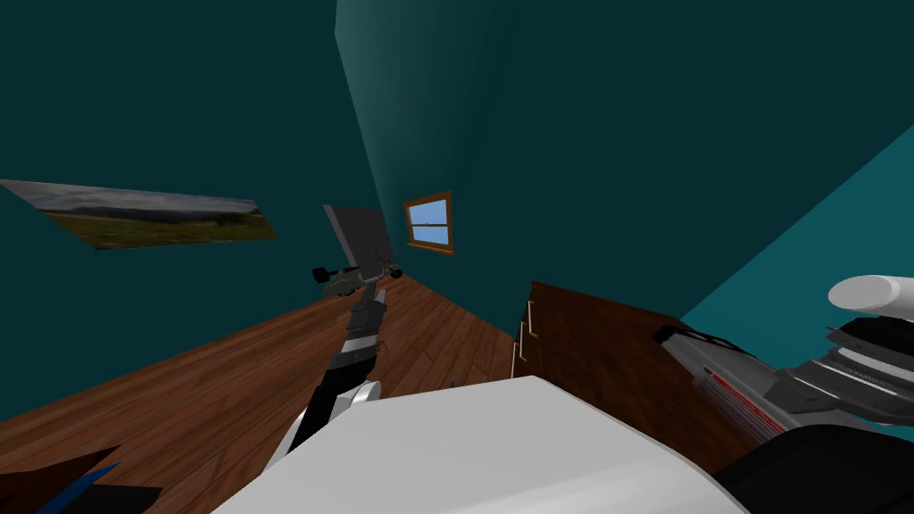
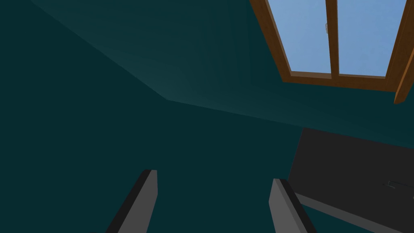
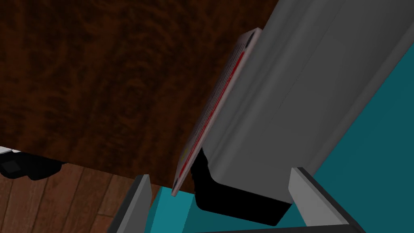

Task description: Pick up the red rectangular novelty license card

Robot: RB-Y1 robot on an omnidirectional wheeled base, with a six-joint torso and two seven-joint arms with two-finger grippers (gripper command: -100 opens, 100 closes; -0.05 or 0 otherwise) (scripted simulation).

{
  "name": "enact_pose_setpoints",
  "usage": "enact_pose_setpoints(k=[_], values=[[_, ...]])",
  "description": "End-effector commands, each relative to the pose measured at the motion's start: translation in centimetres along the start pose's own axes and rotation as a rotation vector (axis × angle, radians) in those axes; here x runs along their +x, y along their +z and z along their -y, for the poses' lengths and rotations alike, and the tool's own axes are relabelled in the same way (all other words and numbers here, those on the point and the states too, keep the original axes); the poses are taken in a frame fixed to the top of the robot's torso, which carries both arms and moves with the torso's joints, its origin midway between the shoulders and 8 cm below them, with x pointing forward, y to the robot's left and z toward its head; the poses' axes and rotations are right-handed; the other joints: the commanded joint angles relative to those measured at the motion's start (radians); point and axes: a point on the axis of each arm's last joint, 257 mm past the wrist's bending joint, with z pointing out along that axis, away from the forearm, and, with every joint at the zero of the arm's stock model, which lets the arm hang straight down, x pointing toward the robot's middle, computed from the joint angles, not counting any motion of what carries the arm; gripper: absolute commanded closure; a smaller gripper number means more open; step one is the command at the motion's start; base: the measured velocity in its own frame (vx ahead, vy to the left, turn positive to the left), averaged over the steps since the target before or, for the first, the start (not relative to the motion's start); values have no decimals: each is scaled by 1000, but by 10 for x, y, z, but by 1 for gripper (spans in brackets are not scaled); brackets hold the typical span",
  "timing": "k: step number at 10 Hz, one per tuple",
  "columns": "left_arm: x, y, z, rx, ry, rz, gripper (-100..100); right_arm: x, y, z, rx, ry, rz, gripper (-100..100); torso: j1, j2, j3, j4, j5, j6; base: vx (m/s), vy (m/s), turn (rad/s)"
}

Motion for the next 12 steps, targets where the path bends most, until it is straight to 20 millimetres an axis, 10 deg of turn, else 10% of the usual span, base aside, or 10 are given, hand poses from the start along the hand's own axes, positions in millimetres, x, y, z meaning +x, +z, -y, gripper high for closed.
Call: enact_pose_setpoints(k=[1, 12], values=[[0, 0, 0, 0, 0, 0, 0, -10, 5, -1, 20, 91, 2, -100, 0, 0, 0, 0, 0, 0, 34, -16, 29], [0, 0, 0, 0, 0, 0, 0, -53, 37, 8, 119, 465, 32, -100, -1, 1, 1, 0, 0, 0, 22, -33, 26]])
